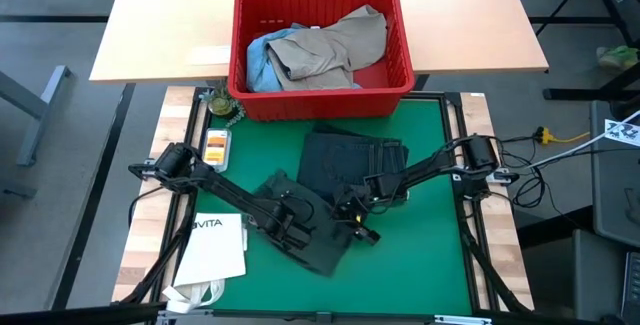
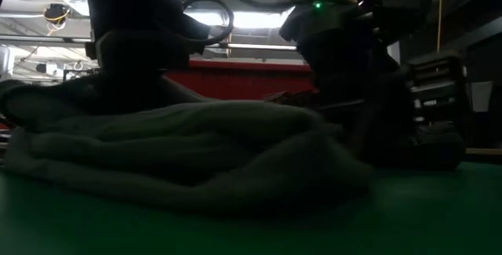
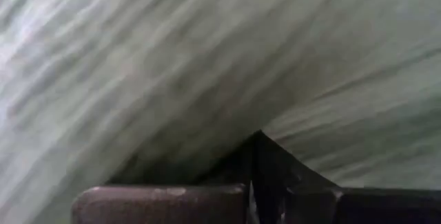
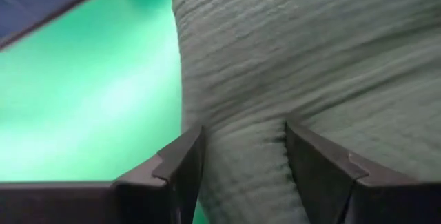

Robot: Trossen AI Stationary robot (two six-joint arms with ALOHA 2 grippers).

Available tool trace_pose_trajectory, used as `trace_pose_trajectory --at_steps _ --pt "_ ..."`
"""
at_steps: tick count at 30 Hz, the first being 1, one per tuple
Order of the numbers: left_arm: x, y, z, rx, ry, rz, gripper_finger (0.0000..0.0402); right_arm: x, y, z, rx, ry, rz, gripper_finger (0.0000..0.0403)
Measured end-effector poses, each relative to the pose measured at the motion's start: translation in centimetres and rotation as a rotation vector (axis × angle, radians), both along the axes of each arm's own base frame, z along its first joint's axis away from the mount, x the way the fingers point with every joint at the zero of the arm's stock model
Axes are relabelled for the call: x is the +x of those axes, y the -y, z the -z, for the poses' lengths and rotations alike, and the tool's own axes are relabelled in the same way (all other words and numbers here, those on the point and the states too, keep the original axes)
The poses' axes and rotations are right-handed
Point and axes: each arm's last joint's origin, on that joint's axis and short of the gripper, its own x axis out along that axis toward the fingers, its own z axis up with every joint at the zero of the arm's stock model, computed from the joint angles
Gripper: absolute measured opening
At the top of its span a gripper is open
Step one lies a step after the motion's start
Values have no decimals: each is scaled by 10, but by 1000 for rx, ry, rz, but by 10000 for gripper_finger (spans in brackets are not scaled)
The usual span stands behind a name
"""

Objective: Fold Laundry from Bin
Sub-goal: Fold the green shirt

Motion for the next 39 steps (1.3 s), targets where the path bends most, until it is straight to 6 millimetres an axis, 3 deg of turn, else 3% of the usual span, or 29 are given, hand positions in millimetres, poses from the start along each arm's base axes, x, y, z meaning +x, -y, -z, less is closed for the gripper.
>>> trace_pose_trajectory --at_steps 8,18,24,34,39 --pt "-3 -2 -1 29 -29 1 0 -14 -1 5 70 -127 -117 202" --pt "-26 2 -6 108 -213 -12 0 -20 -3 4 155 -177 -165 202" --pt "-34 14 -23 68 -118 31 0 -20 -2 -17 116 -109 -139 202" --pt "-60 19 -83 41 140 94 0 -22 6 -74 -107 106 43 202" --pt "-54 22 -91 128 328 104 0 -28 8 -101 -117 182 91 202"
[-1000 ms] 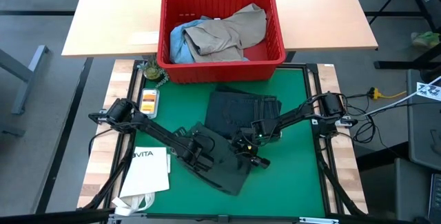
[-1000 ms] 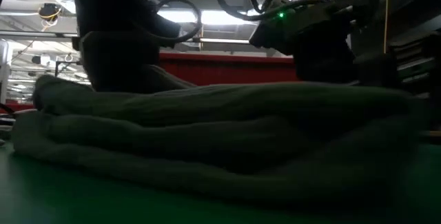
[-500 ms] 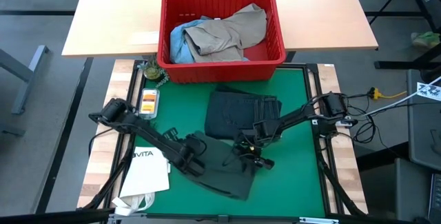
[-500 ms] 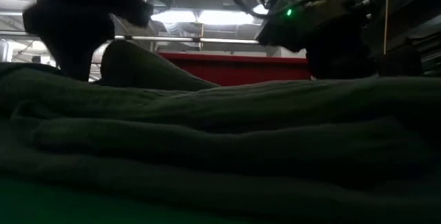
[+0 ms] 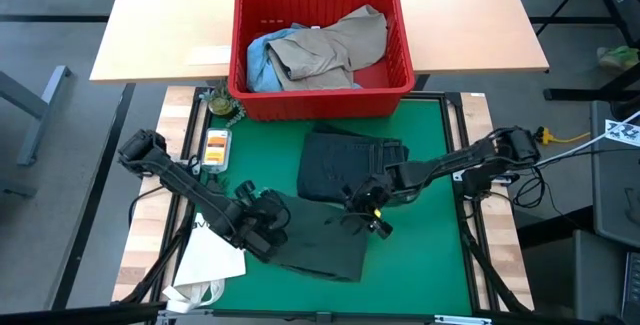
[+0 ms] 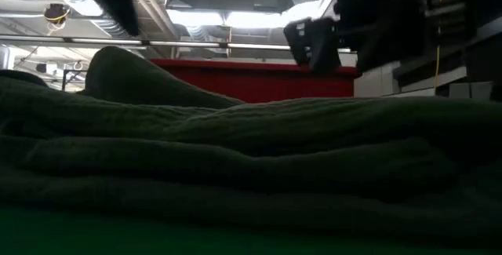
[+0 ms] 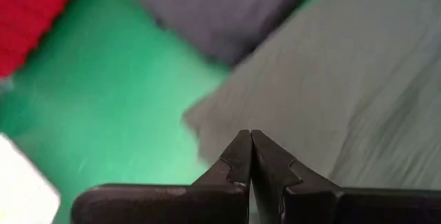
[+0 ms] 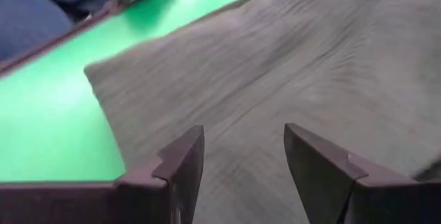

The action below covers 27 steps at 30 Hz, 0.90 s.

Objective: Fold Laundry from Bin
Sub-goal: Fold the green shirt

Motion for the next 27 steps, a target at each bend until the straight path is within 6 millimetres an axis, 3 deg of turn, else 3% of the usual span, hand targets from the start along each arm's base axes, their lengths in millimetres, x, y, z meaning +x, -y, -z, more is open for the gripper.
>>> trace_pose_trajectory --at_steps 3,8,15,22,27 --pt "12 3 0 -12 107 -3 0 -3 1 -10 7 13 48 202" --pt "34 4 5 -77 158 80 0 -7 -3 -9 -15 -25 73 202" --pt "51 1 32 -128 4 184 0 -17 -25 2 -250 -31 179 202" --pt "45 -18 69 -110 -130 131 0 -22 -31 22 -350 -74 305 202" --pt "33 -32 100 -127 -183 84 0 -25 -29 51 -350 -188 329 202"
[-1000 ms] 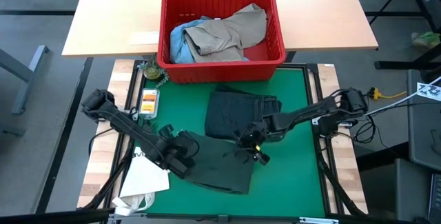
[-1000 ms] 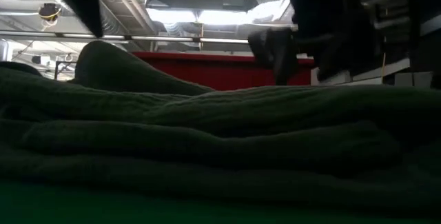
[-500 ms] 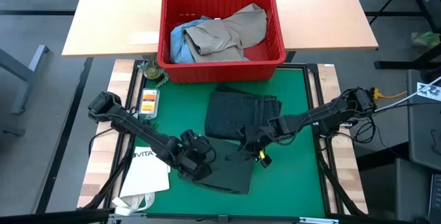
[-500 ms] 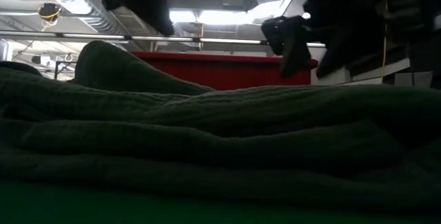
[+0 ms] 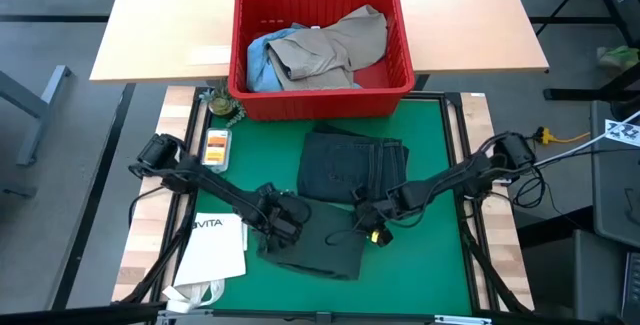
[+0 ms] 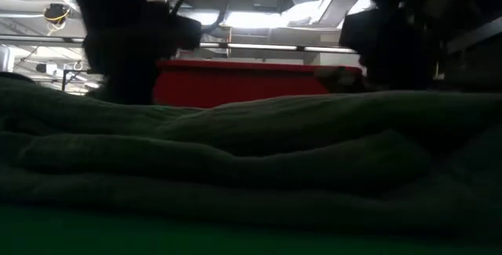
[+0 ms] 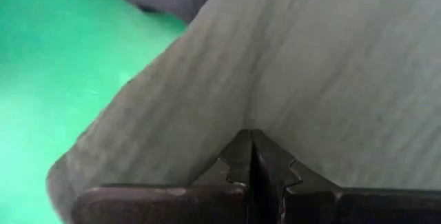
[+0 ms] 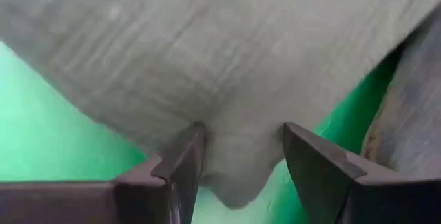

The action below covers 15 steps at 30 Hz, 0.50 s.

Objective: Fold Laundry from Bin
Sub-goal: Fold the green shirt

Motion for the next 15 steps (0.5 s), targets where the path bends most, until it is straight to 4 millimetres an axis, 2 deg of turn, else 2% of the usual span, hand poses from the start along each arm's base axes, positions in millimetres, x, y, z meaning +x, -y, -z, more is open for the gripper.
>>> trace_pose_trajectory --at_steps 3,8,12,15 --pt "-5 -4 16 -2 24 -5 0 1 0 11 -2 -33 8 202" --pt "-6 -9 24 -18 63 -19 0 1 0 17 -10 -55 9 202" --pt "-7 -9 17 -60 59 -11 0 1 0 16 -6 -58 5 202" --pt "-9 -8 1 -118 61 -1 0 4 -1 12 5 -71 -5 202"
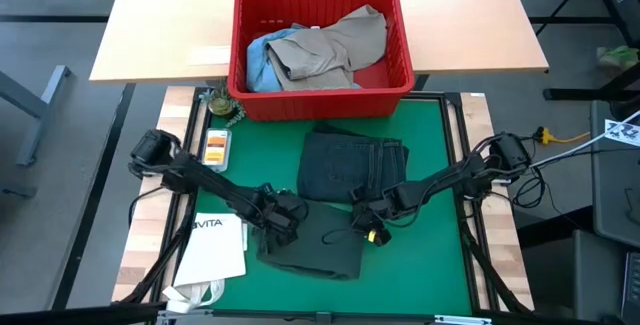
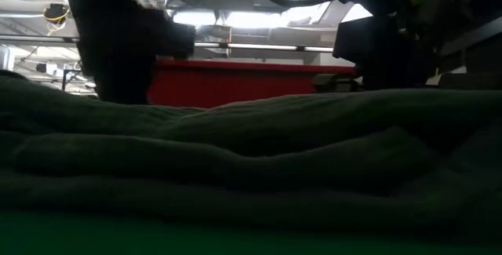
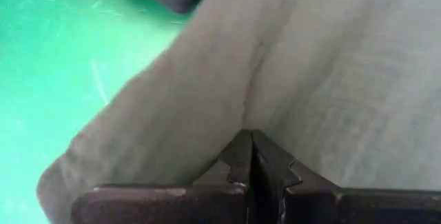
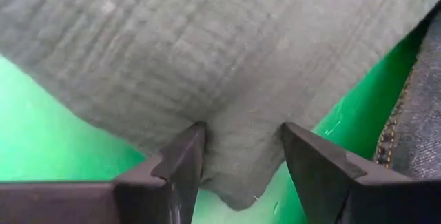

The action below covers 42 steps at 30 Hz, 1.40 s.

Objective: Fold Laundry from Bin
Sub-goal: Fold the green shirt

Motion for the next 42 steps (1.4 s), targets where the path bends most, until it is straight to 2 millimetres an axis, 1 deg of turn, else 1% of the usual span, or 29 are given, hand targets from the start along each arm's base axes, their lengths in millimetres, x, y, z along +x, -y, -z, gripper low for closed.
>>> trace_pose_trajectory --at_steps 4,8,11,14,16,18,22,25,28,32,36,42 --pt "-3 1 -32 -46 85 22 0 6 -2 -8 -16 -10 -34 202" --pt "-9 -2 -55 -62 160 38 0 11 -4 -17 -25 -15 -66 202" --pt "-15 -5 -68 -54 198 32 0 14 -5 -24 -41 -34 -87 202" --pt "-18 -7 -71 -20 206 12 0 16 -6 -29 -43 -40 -89 202" --pt "-20 -8 -69 13 185 9 0 17 -7 -30 -40 -28 -89 202" --pt "-21 -7 -63 29 175 1 0 17 -7 -30 -40 -29 -90 202" --pt "-29 -11 -40 43 112 -63 0 17 -7 -30 -39 -27 -88 202" --pt "-38 -16 -22 64 115 -129 0 17 -7 -29 -38 -26 -87 202" --pt "-43 -18 -3 45 157 -146 0 12 -5 -24 -47 -52 -86 202" --pt "-47 -20 17 -2 245 -152 0 5 -2 -19 -71 -115 -83 202" --pt "-48 -20 25 -41 321 -158 0 -2 1 -17 -126 -183 -69 202" --pt "-37 -16 18 -82 458 -150 0 -13 7 -18 -211 -279 -66 202"
